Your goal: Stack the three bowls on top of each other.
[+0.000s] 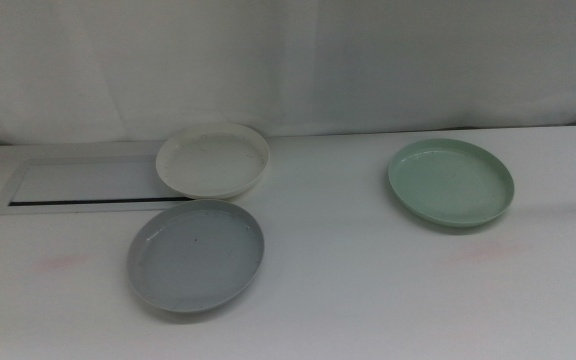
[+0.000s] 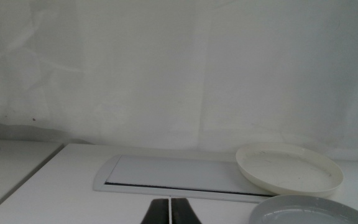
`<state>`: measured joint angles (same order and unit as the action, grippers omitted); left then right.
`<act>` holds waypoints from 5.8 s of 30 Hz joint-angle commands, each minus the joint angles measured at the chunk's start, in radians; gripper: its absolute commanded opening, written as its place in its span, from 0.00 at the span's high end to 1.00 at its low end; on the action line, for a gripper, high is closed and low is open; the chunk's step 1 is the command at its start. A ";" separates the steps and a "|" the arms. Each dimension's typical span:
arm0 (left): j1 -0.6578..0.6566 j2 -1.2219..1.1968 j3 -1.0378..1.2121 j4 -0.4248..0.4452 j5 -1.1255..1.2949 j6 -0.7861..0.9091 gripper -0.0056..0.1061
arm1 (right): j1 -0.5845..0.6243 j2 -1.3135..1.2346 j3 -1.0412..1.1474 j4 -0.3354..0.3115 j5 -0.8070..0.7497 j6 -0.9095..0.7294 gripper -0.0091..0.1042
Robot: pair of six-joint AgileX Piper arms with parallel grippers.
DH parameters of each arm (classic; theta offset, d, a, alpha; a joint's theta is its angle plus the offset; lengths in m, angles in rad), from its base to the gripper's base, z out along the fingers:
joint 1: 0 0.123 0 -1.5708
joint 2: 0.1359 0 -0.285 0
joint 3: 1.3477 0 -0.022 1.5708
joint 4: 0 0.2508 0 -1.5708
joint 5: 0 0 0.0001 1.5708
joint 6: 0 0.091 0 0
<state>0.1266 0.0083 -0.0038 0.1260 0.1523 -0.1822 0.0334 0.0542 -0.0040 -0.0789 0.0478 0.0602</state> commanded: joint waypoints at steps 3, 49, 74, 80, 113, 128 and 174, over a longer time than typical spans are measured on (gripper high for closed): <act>0.001 -0.036 0.039 -0.009 -0.025 -0.001 0.98 | -0.004 -0.004 0.040 0.017 -0.004 -0.007 0.94; 0.001 0.248 -0.463 -0.010 0.279 0.030 0.13 | -0.004 -0.004 0.040 0.143 -0.078 -0.026 0.01; -0.208 1.286 -1.129 -0.197 0.646 0.067 0.15 | -0.004 -0.004 0.040 0.145 -0.078 -0.026 0.01; -0.229 1.453 -1.138 -0.126 0.653 -0.040 0.15 | -0.004 -0.004 0.040 0.145 -0.078 -0.026 0.01; -0.266 1.906 -1.138 -0.110 0.592 -0.053 0.27 | -0.004 -0.004 0.040 0.151 -0.072 -0.026 0.01; -0.266 1.952 -1.138 -0.212 0.604 0.006 0.98 | -0.004 -0.004 0.040 0.151 -0.072 -0.026 0.01; -0.668 1.897 -1.140 -0.343 0.582 0.042 0.98 | -0.004 -0.004 0.040 0.151 -0.079 -0.026 0.01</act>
<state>-0.5364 1.8927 -1.1448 -0.2156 0.7362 -0.1419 0.0334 0.0542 -0.0040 0.0748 -0.0217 0.0356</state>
